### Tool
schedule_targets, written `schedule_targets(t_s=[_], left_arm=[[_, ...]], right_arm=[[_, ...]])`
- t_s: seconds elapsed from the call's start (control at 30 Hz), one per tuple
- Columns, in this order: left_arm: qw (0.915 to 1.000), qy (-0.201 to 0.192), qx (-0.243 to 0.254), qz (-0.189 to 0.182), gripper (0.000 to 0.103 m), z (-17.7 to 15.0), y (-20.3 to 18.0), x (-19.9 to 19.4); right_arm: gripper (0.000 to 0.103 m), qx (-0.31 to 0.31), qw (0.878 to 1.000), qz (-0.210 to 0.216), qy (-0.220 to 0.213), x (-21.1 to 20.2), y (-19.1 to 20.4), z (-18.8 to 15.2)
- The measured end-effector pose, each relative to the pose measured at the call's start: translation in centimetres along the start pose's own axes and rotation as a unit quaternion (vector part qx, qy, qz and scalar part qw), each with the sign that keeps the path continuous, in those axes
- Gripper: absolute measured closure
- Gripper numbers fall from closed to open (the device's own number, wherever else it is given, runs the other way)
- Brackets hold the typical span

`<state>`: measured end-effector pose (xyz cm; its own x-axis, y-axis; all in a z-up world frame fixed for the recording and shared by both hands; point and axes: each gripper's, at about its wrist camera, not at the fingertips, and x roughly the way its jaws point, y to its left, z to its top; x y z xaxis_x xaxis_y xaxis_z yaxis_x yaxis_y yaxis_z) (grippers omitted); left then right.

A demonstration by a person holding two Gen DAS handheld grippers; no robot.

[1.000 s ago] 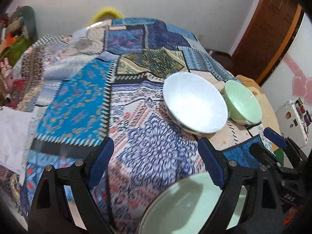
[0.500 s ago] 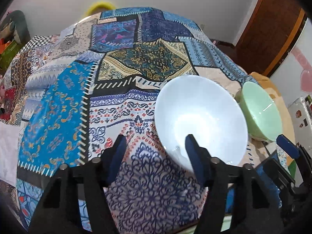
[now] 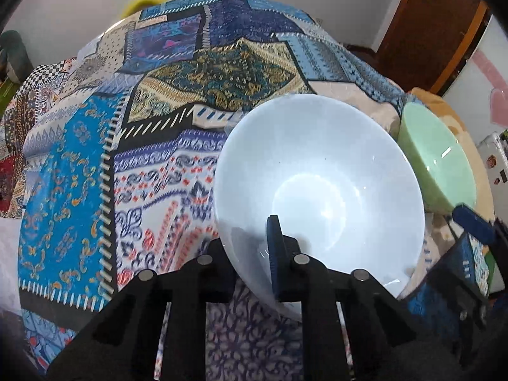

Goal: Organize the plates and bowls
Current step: 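Move the left tool to the white dotted bowl and grasp its rim, then grasp the white dotted bowl rim with the right tool while the left tool holds it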

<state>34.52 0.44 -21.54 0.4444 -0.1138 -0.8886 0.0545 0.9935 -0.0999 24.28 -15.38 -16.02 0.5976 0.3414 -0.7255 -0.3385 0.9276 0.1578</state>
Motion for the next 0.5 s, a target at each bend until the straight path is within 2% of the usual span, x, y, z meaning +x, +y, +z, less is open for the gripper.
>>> schedule_targets(t_s=[0.27, 0.5], left_arm=[[0.9994, 0.022, 0.026, -0.002, 0.085, -2.4, 0.2, -2.2], [0.9995, 0.026, 0.007, -0.017, 0.085, -3.4, 0.9, -2.5]], right_arm=[[0.038, -0.015, 0.999, 0.012, 0.028, 0.9, 1.1, 0.3], [0.061, -0.018, 0.997, 0.028, 0.067, 3.7, 1.8, 1.1]])
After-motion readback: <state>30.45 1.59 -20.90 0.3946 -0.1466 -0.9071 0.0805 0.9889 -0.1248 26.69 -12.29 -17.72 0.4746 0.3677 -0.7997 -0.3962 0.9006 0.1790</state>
